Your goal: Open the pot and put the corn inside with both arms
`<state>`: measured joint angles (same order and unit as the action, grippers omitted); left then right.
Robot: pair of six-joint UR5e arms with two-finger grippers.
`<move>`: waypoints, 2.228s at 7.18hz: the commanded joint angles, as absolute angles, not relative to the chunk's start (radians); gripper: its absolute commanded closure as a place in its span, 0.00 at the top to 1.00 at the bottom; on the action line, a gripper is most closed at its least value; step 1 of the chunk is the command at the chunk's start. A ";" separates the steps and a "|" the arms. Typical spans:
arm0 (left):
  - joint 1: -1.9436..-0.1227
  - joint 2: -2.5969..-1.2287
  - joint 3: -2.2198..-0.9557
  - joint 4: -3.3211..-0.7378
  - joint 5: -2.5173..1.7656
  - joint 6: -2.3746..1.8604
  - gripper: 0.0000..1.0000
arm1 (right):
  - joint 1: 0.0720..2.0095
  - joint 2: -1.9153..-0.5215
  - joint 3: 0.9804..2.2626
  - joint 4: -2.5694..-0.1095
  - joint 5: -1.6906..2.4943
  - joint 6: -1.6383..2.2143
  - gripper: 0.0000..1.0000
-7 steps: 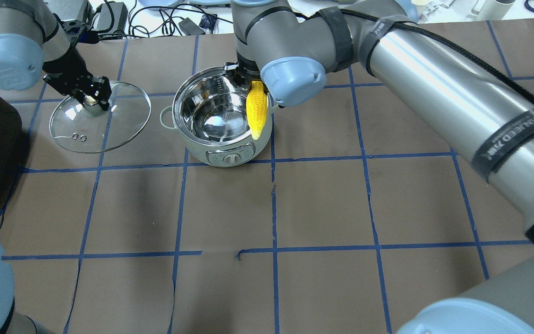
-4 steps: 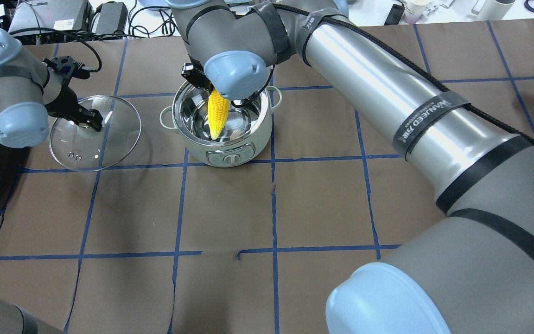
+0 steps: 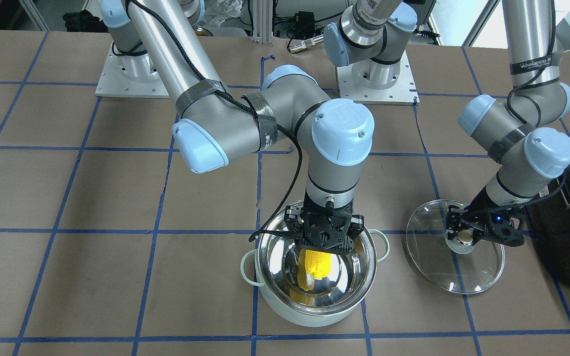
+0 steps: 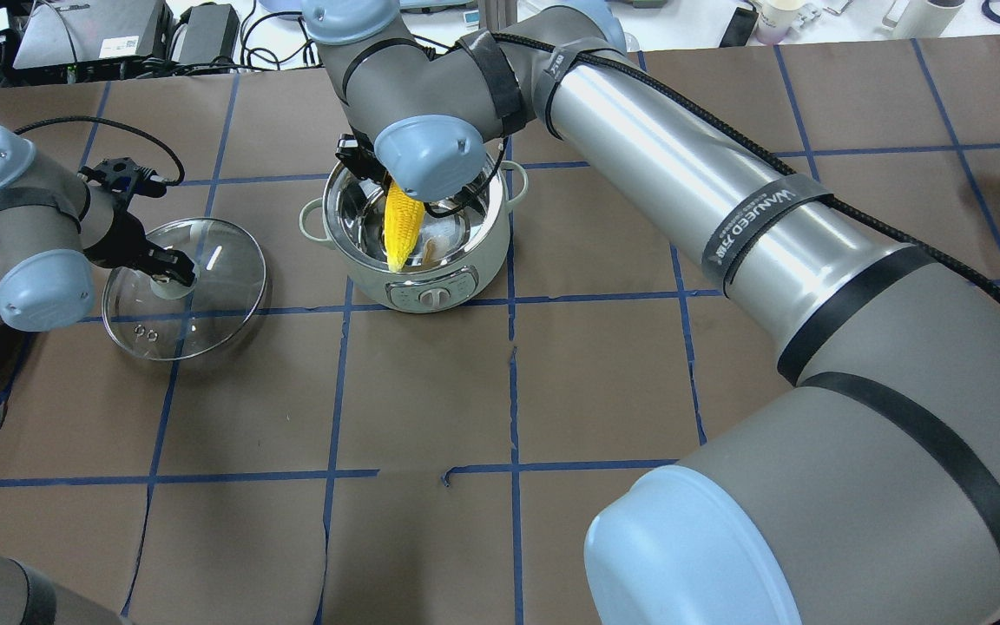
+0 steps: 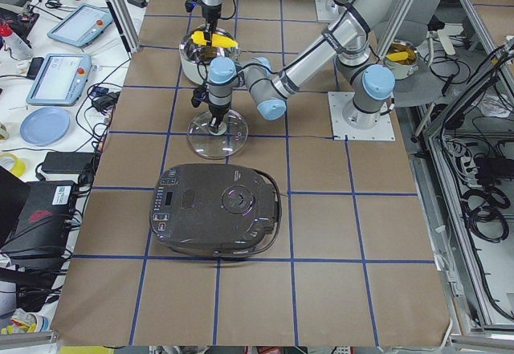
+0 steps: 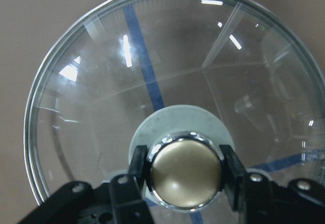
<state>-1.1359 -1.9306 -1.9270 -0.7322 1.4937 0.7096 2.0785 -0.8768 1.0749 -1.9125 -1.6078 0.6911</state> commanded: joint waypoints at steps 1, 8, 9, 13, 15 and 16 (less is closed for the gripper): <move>-1.129 -1.931 -1.934 -0.729 1.486 0.715 0.25 | 2.077 -0.882 1.077 -1.914 -1.605 0.703 1.00; -1.253 -1.806 -1.556 -1.335 1.509 0.590 0.87 | 1.745 -1.211 1.216 -1.646 -1.583 0.160 1.00; -1.302 -1.761 -1.525 -1.406 1.509 0.460 0.88 | 1.708 -1.314 1.341 -1.664 -1.579 0.090 1.00; -1.542 -1.597 -1.534 -1.485 1.592 0.073 1.00 | 1.678 -1.515 1.447 -1.629 -1.592 0.001 1.00; -1.618 -1.566 -1.543 -1.486 1.646 0.043 1.00 | 1.667 -1.528 1.445 -1.634 -1.583 -0.031 1.00; -1.617 -1.559 -1.564 -1.483 1.641 0.043 1.00 | 1.636 -1.528 1.450 -1.629 -1.536 -0.029 1.00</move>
<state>-1.6030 -1.5714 -1.5458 -1.4846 1.6371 0.0494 1.6624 -1.5249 1.4463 -1.6322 -1.5735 -0.0248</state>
